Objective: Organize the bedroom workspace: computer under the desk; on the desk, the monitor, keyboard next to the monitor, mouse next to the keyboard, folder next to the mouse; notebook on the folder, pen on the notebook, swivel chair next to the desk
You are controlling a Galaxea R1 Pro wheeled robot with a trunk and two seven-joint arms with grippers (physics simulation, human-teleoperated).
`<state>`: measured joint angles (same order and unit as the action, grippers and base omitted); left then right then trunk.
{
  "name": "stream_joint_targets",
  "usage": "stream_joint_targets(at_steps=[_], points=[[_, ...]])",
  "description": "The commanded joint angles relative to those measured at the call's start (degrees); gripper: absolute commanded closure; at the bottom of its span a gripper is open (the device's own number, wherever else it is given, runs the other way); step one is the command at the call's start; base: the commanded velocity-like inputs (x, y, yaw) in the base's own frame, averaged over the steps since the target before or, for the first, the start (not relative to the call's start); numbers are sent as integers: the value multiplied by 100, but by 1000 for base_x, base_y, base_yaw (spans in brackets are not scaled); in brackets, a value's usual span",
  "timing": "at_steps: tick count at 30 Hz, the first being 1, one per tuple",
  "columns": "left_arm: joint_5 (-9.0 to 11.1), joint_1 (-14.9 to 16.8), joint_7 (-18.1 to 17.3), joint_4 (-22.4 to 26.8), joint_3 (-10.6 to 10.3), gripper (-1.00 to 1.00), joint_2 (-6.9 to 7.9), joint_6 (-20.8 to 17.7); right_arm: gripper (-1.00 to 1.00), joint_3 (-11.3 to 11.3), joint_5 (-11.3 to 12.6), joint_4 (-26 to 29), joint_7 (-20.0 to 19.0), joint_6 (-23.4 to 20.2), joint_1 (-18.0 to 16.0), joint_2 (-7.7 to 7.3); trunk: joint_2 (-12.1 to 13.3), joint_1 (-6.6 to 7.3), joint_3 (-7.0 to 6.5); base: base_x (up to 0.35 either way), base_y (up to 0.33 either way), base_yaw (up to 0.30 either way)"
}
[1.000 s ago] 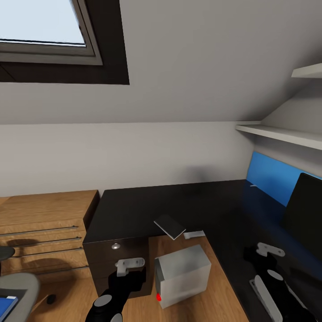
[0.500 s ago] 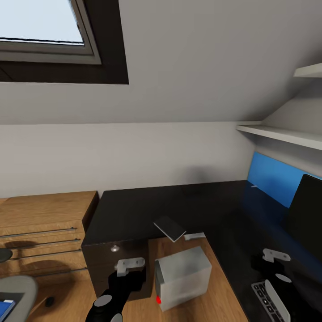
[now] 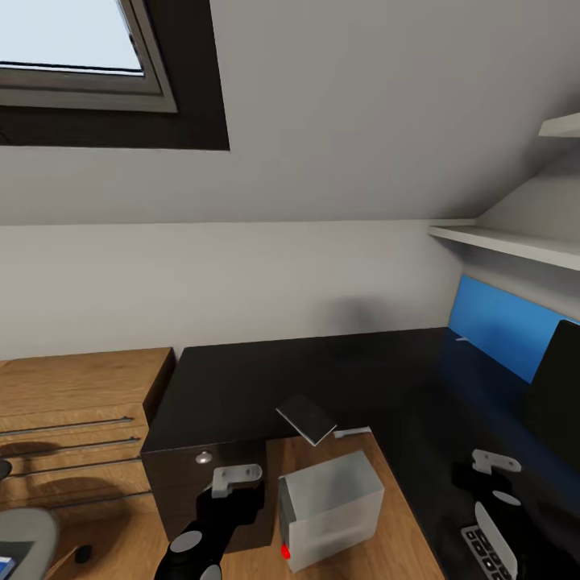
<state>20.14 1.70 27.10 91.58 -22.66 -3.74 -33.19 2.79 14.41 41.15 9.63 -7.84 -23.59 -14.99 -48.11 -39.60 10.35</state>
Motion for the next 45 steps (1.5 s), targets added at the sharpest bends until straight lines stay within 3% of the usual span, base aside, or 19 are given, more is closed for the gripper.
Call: stream_joint_targets(at_steps=[1,25,37,45], points=[[60,6,54,24,-15,-100,-4,-12,100,-7,57,-68,11,-25,-52,-3,-7,-2,9,21,0,0],[61,6,67,53,-28,-100,-30,-9,100,-7,62,-204,13,-67,-172,5,-889,-485,404,-43,0,0],[61,6,62,53,-28,-100,-30,-12,100,-7,62,-195,9,-54,-172,5,-889,-485,404,-11,0,0],[61,6,67,53,-28,-100,-30,-4,100,-7,62,-186,4,-37,-172,6,-1210,-660,548,0,0,0]])
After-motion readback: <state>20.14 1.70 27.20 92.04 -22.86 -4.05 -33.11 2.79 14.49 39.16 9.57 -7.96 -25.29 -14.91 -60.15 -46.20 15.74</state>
